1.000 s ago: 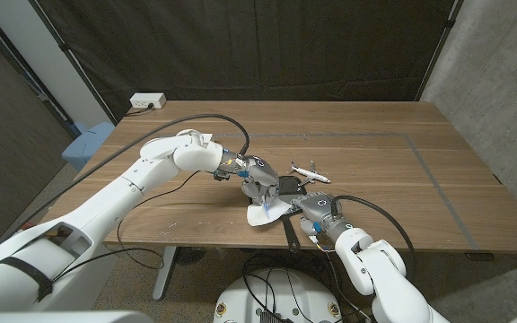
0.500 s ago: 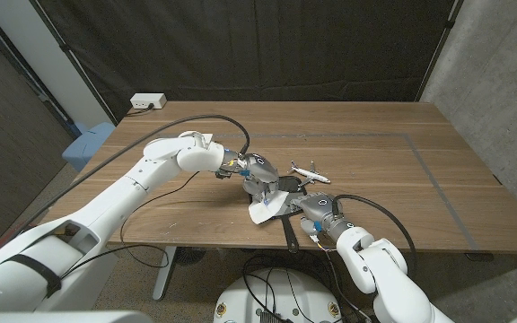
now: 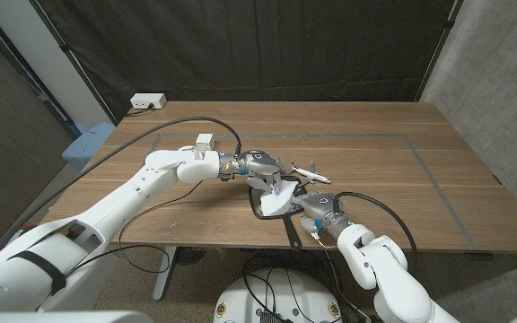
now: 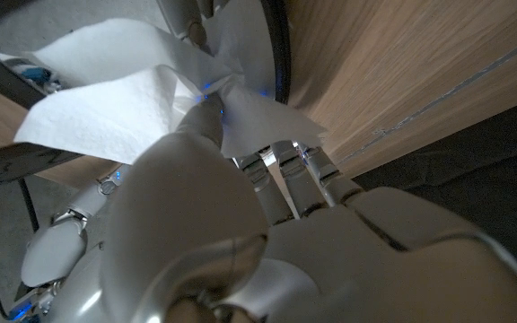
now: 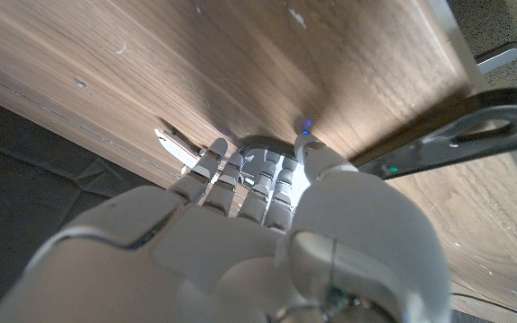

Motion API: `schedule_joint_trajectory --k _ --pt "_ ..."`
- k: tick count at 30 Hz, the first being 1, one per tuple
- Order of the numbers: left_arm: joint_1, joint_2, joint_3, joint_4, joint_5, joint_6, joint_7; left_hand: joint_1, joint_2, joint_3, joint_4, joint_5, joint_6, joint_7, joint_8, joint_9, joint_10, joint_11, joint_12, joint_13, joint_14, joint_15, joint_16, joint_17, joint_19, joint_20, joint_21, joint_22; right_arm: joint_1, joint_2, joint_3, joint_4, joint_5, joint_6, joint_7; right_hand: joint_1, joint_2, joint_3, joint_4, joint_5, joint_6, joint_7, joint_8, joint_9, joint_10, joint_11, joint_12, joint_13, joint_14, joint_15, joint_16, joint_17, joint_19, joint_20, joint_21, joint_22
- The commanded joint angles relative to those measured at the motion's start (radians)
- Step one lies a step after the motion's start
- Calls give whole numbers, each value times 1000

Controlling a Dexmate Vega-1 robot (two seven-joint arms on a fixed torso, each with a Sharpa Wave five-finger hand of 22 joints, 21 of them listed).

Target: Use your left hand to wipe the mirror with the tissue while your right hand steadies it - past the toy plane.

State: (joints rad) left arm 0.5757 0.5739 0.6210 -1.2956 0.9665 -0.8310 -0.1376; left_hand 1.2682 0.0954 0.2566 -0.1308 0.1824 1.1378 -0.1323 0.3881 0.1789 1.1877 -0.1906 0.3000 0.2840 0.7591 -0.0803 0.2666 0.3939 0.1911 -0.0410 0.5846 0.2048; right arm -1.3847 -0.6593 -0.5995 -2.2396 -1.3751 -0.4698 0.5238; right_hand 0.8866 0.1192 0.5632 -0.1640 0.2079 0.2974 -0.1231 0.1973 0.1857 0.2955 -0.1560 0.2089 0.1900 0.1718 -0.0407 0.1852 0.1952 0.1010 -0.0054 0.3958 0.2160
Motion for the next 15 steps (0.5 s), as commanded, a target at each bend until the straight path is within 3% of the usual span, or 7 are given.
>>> schedule_joint_trajectory --k 1,5,8,15 --pt "-50 -28 141 195 429 154 895 12 9 -1 0 1 13 -6 4 4 16 -4 7 6 13 -160 -1 1 10 -25 5 -1 15 -1 -12 8 13 -12 8 -7 -4 7 -1 4 2 -2 8 1 4 -2 3 3 5 -9 5 3 -6 -1 5 3" --pt "-52 -31 167 216 419 199 979 11 8 -1 1 1 15 -7 3 4 17 -4 5 6 15 -160 -3 0 10 -25 5 -2 17 0 -15 7 11 -18 13 -7 -4 8 -1 4 2 -3 9 1 4 -3 3 3 5 -9 5 3 -7 -1 5 3" --pt "-46 -25 159 205 367 190 984 10 7 -1 1 1 18 -8 2 4 19 -5 4 7 17 -161 -4 0 11 -27 6 -2 18 0 -17 8 9 -22 16 -7 -4 10 -1 5 2 -3 8 1 5 -3 3 3 5 -10 5 3 -7 -2 5 2" --pt "13 -22 62 145 166 133 981 9 4 -1 1 1 21 -9 0 4 24 -5 2 7 22 -161 -5 0 10 -28 6 -3 22 1 -17 12 17 -25 8 -8 -5 12 -2 5 1 -3 8 1 2 -3 2 3 5 -9 5 3 -7 -1 7 2"
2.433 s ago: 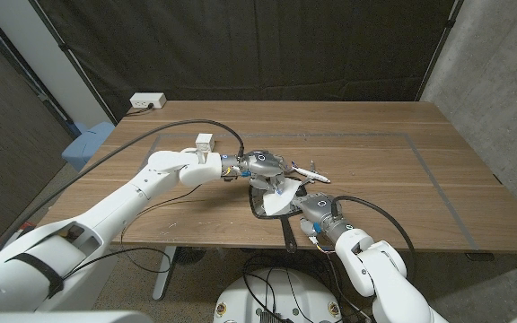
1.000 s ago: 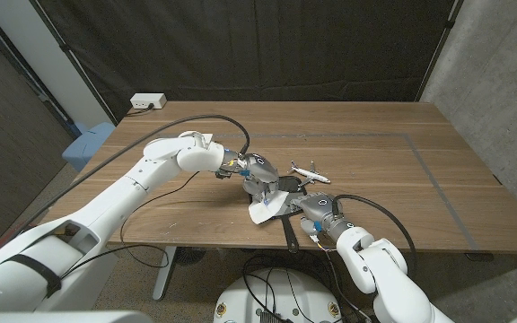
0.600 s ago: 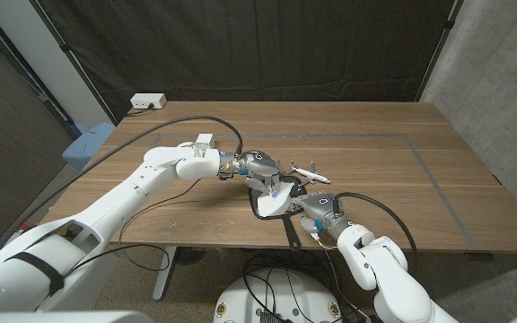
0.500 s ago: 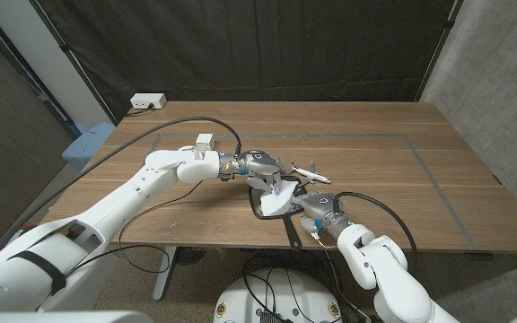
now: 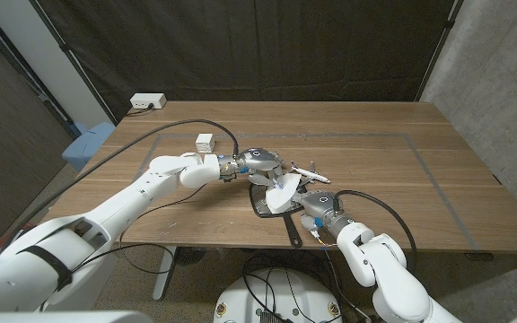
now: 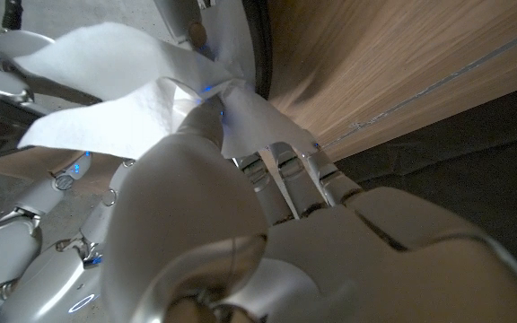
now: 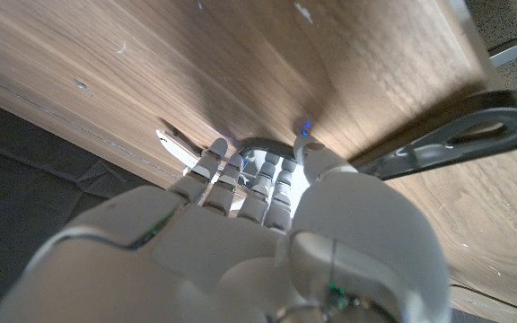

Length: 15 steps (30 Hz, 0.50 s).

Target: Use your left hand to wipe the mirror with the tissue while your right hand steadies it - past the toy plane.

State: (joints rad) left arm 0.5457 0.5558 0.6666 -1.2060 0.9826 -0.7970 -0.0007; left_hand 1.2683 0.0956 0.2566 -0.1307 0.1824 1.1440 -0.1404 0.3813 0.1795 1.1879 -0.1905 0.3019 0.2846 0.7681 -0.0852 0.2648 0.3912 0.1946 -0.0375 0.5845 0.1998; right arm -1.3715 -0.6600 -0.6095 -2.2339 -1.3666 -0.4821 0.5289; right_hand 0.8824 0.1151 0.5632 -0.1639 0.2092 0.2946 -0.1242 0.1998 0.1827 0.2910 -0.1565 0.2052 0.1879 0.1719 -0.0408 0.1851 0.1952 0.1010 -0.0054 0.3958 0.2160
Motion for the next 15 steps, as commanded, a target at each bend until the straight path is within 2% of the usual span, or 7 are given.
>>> schedule_joint_trajectory --k 1,7,15 --pt "54 -8 -1 48 122 91 849 9 4 0 1 1 16 1 7 3 24 -5 0 7 13 -156 -3 2 7 -32 7 2 10 3 -8 7 9 -13 2 -3 -1 13 -2 4 4 -1 6 4 7 -3 5 5 5 -9 5 3 -7 -1 7 2" --pt "111 -40 -100 19 -32 41 831 8 3 0 1 1 18 -1 5 3 29 -5 -1 8 16 -156 -5 1 7 -32 7 2 20 2 -11 10 11 -9 -6 -4 -2 15 -2 4 3 -1 5 4 5 -2 5 5 5 -9 5 3 -6 -2 8 2" --pt "160 -128 -198 76 -193 -48 847 7 2 2 1 0 20 3 3 3 31 -6 -5 8 18 -155 -8 0 9 -31 9 1 25 -2 -13 12 8 -10 -4 -4 -2 17 -2 4 3 0 5 4 5 -2 5 5 5 -9 5 3 -6 -3 9 2"
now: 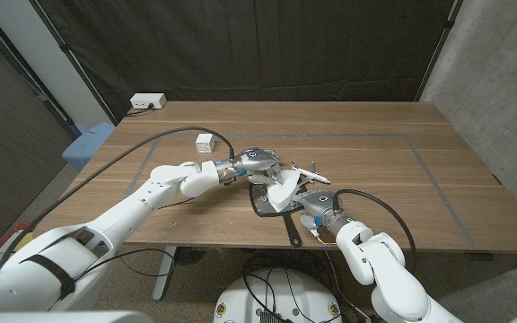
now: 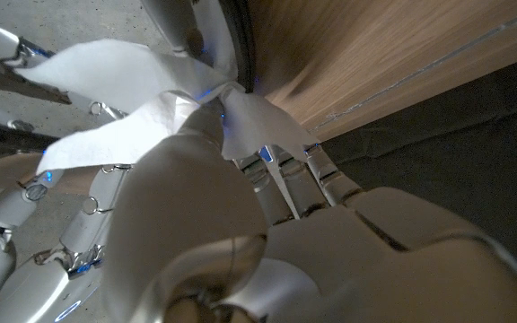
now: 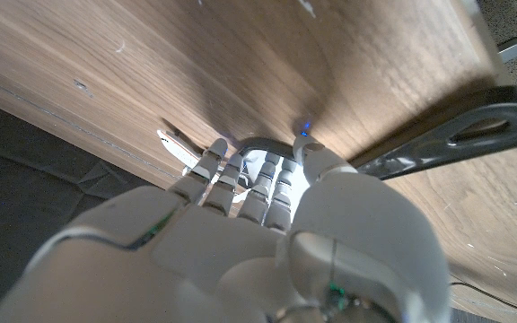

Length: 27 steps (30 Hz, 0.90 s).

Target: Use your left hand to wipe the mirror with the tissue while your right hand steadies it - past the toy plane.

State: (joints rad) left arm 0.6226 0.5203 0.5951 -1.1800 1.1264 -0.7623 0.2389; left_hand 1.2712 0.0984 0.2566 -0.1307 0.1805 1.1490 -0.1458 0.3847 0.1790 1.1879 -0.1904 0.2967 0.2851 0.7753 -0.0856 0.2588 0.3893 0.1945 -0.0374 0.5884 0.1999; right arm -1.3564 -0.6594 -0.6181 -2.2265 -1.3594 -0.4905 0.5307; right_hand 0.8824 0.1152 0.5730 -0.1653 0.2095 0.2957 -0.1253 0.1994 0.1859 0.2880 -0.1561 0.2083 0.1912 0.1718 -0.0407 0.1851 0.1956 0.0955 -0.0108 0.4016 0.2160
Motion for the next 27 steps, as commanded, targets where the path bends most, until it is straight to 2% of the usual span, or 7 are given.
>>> schedule_joint_trajectory --k 1,5,11,18,27 --pt "86 -105 -136 63 -348 -97 621 4 0 2 1 2 14 9 -1 4 31 -6 0 8 11 -155 -2 2 8 -30 5 1 9 -4 -3 4 2 -2 -6 -4 -2 8 -1 3 2 1 6 0 9 -1 2 1 5 -9 5 3 -1 3 3 2" --pt "98 -160 -180 115 -425 -177 654 3 -1 4 1 2 15 9 -3 4 33 -6 -2 8 16 -155 -2 1 11 -27 6 1 7 -7 -5 0 -9 -3 -6 -4 -3 9 -1 3 1 2 6 0 8 -2 1 1 5 -8 5 2 -1 3 4 2" --pt "141 -195 -250 71 -532 -190 548 3 -2 5 1 2 16 10 -6 4 34 -6 -6 9 19 -155 -4 0 15 -26 8 0 6 -9 -4 -6 -3 3 -9 -5 -3 11 -1 4 1 1 5 0 9 -2 2 1 4 -8 4 2 -1 3 5 1" --pt "214 -219 -323 -44 -585 -87 410 1 -4 7 1 1 18 11 -10 4 37 -6 -9 10 19 -154 -8 -2 15 -23 9 0 -6 -9 13 -19 30 0 -27 -5 -3 14 -2 4 0 2 5 0 9 -1 2 1 6 -9 5 2 0 2 6 1" --pt "311 -239 -385 -239 -645 165 217 -10 2 14 9 -1 6 33 -21 5 36 -9 -18 11 17 -149 -16 -9 17 -6 13 0 -34 -12 78 -65 154 -16 -105 -5 -5 17 -2 4 1 2 6 0 10 2 2 1 7 -9 5 2 3 3 9 1"
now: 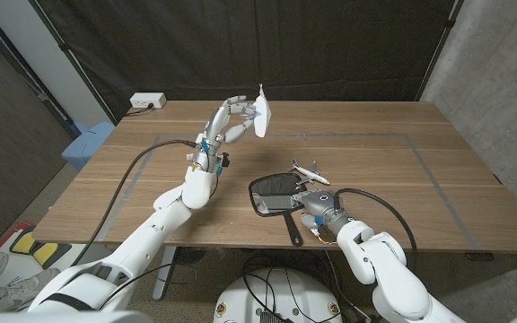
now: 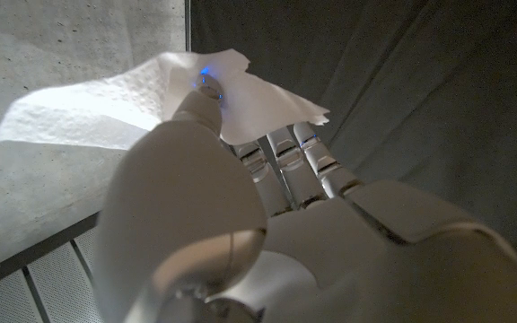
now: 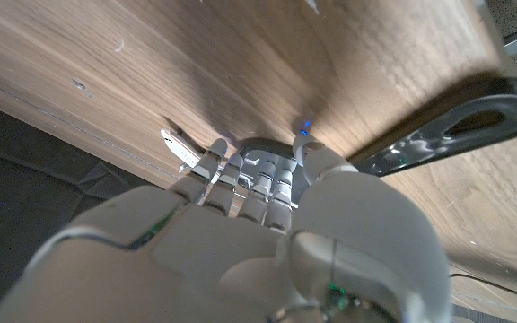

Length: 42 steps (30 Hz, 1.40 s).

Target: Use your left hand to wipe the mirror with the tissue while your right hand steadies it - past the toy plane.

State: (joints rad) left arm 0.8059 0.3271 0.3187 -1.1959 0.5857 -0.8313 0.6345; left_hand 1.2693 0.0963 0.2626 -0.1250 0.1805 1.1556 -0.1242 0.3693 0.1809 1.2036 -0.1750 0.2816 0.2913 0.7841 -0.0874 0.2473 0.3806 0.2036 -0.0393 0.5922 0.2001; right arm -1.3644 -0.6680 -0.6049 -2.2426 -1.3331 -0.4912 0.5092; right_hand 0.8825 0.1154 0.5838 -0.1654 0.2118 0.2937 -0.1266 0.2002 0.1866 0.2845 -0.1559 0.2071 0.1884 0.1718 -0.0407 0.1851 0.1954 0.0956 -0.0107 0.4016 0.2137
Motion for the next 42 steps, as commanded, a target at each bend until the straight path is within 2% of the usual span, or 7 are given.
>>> schedule_joint_trajectory --k 1,11,22,31,34,35,42 --pt "132 -47 -113 -234 -112 251 -195 -10 4 9 3 -1 0 12 -7 3 20 -25 -4 6 8 -147 -6 -1 9 -3 10 0 -28 -5 72 -54 139 -18 -96 -5 -5 7 -2 1 3 3 5 0 13 2 3 4 7 -9 5 2 3 3 9 3" --pt "164 -49 -138 -320 -170 425 -313 -12 7 17 4 -1 -3 21 -13 4 16 -24 -8 7 11 -147 -11 -6 10 6 13 0 -37 -19 172 -89 341 -10 -235 -7 -6 10 -2 1 5 5 6 0 15 9 4 4 11 -8 7 2 5 3 11 3" --pt "168 -34 -131 -364 -177 551 -376 -15 6 23 4 -2 -6 26 -18 5 15 -23 -11 10 12 -146 -16 -11 9 13 15 0 -38 -3 266 -81 599 61 -417 -11 -9 14 -1 1 7 12 6 0 17 42 5 4 15 -4 7 2 11 4 17 3" --pt "175 -24 -130 -417 -233 659 -460 -22 10 32 7 -3 -13 33 -25 6 11 -23 -13 13 23 -142 -17 -15 12 27 19 0 -37 22 341 -31 850 195 -519 -16 -14 16 1 1 4 18 4 -1 16 57 5 4 19 4 8 2 15 5 20 2" --pt "179 -24 -134 -439 -255 695 -478 -25 11 35 9 -4 -19 39 -29 6 9 -23 -13 14 31 -140 -17 -17 17 37 22 1 -32 44 367 2 949 267 -547 -21 -17 15 2 -1 2 20 3 -1 16 60 5 4 21 5 9 2 22 2 24 1" --pt "180 -22 -137 -455 -263 725 -494 -26 11 36 9 -4 -18 42 -29 7 8 -24 -13 15 33 -139 -17 -17 19 38 23 1 -25 63 381 30 1010 318 -556 -24 -19 14 3 -1 1 22 3 -1 16 61 5 4 22 7 9 2 24 1 25 1" --pt "182 -13 -137 -513 -286 858 -534 -31 11 45 10 -1 -32 66 -37 9 10 -23 -6 19 41 -133 -24 -23 31 57 32 2 7 103 401 120 1180 466 -571 -70 -36 -4 24 -14 -15 41 -5 -1 3 84 2 5 30 13 12 5 30 -14 30 0"
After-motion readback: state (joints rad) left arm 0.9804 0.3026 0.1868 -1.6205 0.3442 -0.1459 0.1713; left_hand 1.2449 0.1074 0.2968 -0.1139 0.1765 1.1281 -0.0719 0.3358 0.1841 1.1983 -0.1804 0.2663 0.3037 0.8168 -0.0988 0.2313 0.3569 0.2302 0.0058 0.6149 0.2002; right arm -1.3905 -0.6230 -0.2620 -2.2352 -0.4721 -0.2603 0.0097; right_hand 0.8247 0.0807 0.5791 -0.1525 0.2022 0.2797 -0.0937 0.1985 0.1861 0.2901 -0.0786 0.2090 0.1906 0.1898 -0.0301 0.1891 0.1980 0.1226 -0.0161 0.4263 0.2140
